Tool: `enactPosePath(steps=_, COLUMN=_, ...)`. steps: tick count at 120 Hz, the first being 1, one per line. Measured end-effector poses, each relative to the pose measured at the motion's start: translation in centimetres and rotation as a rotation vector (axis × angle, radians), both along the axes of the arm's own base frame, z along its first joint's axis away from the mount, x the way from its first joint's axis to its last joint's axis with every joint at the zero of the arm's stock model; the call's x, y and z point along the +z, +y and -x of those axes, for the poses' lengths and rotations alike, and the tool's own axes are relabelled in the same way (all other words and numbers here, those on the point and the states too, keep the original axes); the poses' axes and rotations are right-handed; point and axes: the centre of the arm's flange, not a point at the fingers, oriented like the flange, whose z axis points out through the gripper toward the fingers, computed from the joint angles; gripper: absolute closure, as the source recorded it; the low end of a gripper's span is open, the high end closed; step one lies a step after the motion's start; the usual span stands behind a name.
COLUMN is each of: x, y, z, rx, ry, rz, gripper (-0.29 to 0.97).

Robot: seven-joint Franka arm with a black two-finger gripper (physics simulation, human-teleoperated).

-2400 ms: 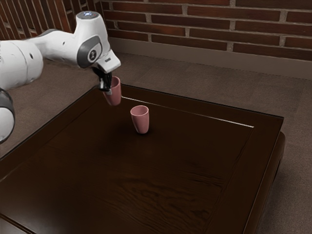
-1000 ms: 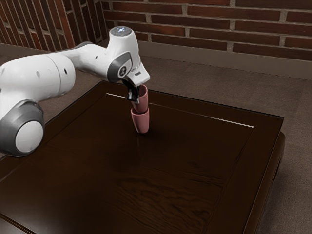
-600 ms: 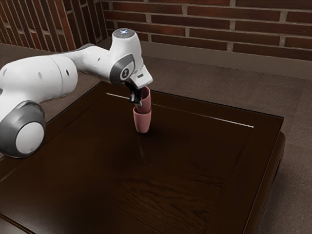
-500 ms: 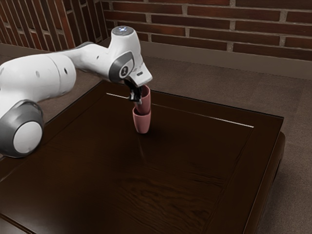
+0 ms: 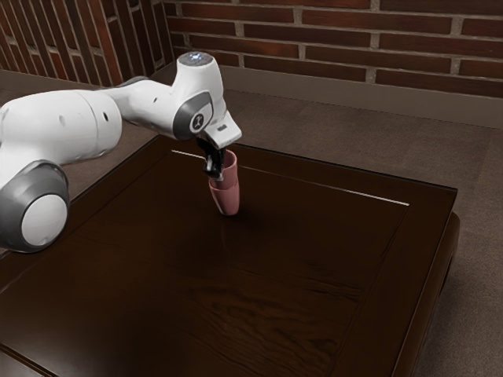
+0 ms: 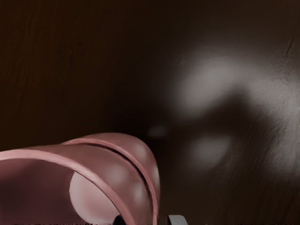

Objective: Place the left cup onto the right cup

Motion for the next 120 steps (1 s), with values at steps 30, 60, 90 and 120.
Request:
enactPosePath(steps=30, x=1.8, y=0.0, z=0.4, rx=0.0, ry=-0.008, rz=-0.002, gripper=0.18)
enactPosePath(steps=60, x=5.8, y=0.7, z=2.7, rx=0.017, ry=-0.019, rz=0.013, gripper=0.05)
enactPosePath(steps=90, x=13.3, y=0.5, z=7.1, rx=0.051, ry=-0.002, rz=0.043, gripper=0.02)
enactPosePath(steps=120, x=19.4, y=1.5, z=13.6, rx=0.121, ry=0.061, rz=0.065, gripper=0.0)
